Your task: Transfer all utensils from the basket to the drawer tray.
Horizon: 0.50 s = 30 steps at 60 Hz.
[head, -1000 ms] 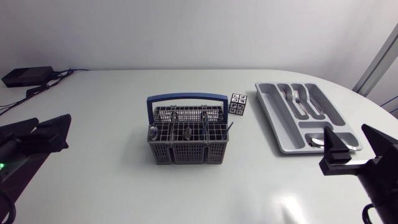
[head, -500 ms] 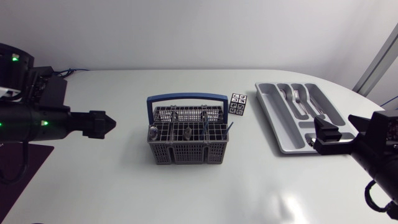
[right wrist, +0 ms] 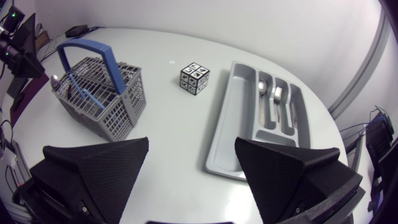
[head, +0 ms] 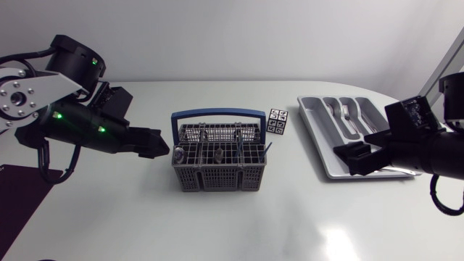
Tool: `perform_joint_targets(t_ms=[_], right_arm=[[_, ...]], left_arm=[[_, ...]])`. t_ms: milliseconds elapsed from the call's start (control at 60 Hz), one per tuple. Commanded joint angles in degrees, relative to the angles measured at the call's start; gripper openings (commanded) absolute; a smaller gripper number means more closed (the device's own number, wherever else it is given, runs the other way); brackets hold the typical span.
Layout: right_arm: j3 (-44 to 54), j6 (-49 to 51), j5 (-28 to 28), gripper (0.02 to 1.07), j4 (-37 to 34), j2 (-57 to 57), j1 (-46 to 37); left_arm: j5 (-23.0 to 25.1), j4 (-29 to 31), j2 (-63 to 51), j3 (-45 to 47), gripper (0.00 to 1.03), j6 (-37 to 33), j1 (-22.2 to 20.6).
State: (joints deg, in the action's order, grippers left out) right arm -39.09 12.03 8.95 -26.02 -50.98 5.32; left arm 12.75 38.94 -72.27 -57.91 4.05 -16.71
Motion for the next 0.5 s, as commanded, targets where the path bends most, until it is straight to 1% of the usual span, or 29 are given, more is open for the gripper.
perform_joint_targets(t_ms=[0, 50, 67, 83, 100, 183, 333, 433, 483], right_arm=[[-2.04, 2.03, 2.21, 1.02, -2.02, -2.54, 0.65], [-2.83, 1.85, 2.21, 1.02, -2.54, -3.77, 1.8], [-2.83, 1.85, 2.21, 1.02, -2.54, -3.77, 1.8], [-3.18, 1.68, 2.21, 1.02, -2.9, -4.3, 2.68], [-3.45, 1.5, 2.21, 1.02, -2.98, -4.57, 2.94], [-3.98, 0.89, 2.12, 1.02, -3.16, -5.62, 4.35], [-3.8, 0.18, 1.68, 1.02, -2.9, -6.76, 6.54], [-3.27, 0.18, 1.68, 1.02, -2.37, -7.03, 6.89], [-3.01, 0.27, 1.68, 1.02, -2.28, -6.94, 7.07]], left_arm=[[2.1, 0.26, -1.65, -2.21, 0.73, -0.28, -0.52], [3.24, -0.88, -1.91, -2.3, 0.68, -0.01, -0.34], [3.24, -0.88, -1.91, -2.3, 0.68, -0.01, -0.34], [3.33, -1.15, -2.17, -2.47, 0.65, 0.08, -0.52], [3.42, -1.15, -2.35, -2.65, 0.63, 0.16, -0.52], [3.51, -1.23, -4.11, -3.53, 0.59, 0.25, -0.96], [3.51, -1.23, -7.01, -4.49, 0.59, -0.1, -3.15], [3.51, -2.82, -8.77, -4.76, 0.51, 0.43, -3.86], [3.51, -3.17, -9.82, -5.2, 0.49, 0.43, -4.03]])
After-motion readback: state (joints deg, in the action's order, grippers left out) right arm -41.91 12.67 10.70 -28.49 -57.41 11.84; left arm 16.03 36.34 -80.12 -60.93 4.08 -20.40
